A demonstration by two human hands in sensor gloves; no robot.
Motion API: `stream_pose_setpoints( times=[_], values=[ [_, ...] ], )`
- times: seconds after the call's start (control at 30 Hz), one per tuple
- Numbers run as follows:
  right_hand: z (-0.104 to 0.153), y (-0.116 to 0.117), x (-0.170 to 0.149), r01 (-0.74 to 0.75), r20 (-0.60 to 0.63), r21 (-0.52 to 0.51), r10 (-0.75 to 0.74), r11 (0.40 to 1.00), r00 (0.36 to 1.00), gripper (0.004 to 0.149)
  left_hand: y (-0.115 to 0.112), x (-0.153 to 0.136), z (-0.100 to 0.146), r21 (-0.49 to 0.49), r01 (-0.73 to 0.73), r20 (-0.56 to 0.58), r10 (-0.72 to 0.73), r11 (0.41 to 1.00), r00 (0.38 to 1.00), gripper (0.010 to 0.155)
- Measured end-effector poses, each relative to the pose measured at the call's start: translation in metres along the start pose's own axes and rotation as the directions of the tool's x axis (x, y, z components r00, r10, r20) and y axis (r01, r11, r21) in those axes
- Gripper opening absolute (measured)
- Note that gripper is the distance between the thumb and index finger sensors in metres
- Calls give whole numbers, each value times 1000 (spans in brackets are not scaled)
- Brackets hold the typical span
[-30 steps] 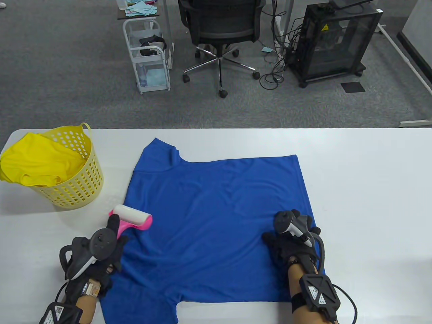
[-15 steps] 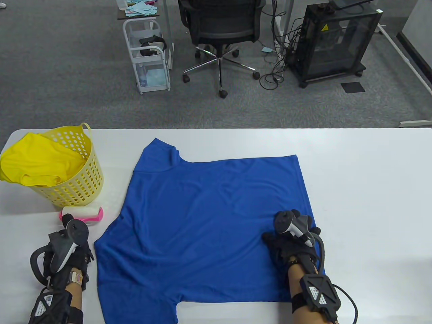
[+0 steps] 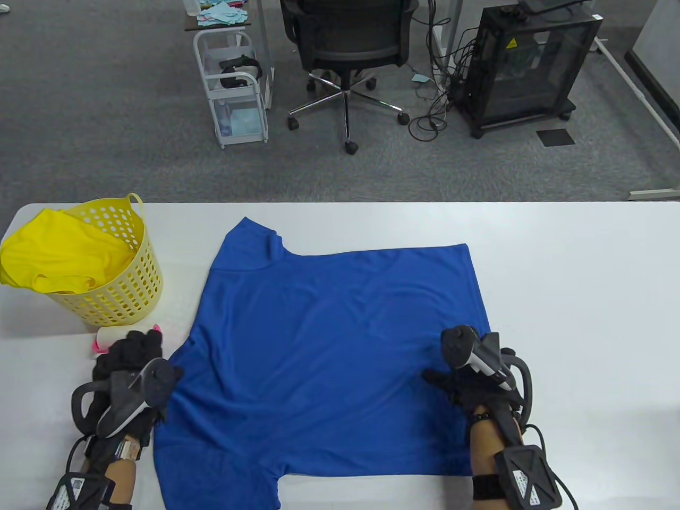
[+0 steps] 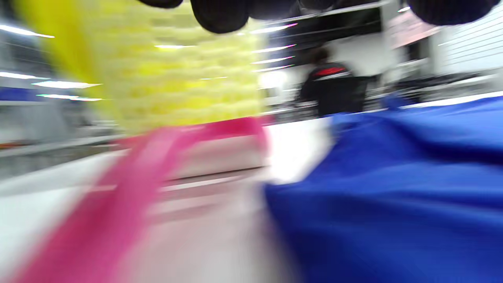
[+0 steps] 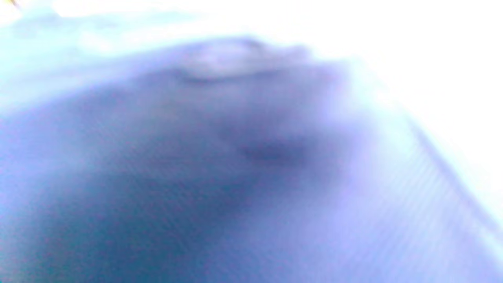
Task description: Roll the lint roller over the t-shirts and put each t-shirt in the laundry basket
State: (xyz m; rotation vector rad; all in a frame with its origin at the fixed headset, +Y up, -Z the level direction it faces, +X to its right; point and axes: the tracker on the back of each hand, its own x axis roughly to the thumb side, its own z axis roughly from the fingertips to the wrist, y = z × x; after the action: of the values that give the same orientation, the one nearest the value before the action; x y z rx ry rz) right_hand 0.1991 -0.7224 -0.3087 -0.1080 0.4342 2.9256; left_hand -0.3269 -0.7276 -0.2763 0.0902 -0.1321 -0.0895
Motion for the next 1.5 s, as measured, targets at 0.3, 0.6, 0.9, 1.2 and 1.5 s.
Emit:
stream_pose_setpoints(
  times=[0.3,0.6,0.9,1.2,1.5],
  values=[
    [44,34,-2,-291,91,160,279,943,956,112,-26,66,13,-433,97,431,111,896,896,113],
    [-13,47,1,-421,-151,188,450,887,880,113,-49,64,-21,-388,185,205,-111,903,972,108],
    [-64,42,26,-254,-311,240,322,937,894,110,-55,54,-87,-538,158,-27,-205,828,978,107],
    [-65,38,21,-163,-219,-82,141,983,965,49,-45,54,-97,-320,127,-59,-153,939,986,56],
    [-19,-30,-4,405,67,-420,-417,812,906,48,28,18,-74,84,-215,-86,222,973,971,50]
  ],
)
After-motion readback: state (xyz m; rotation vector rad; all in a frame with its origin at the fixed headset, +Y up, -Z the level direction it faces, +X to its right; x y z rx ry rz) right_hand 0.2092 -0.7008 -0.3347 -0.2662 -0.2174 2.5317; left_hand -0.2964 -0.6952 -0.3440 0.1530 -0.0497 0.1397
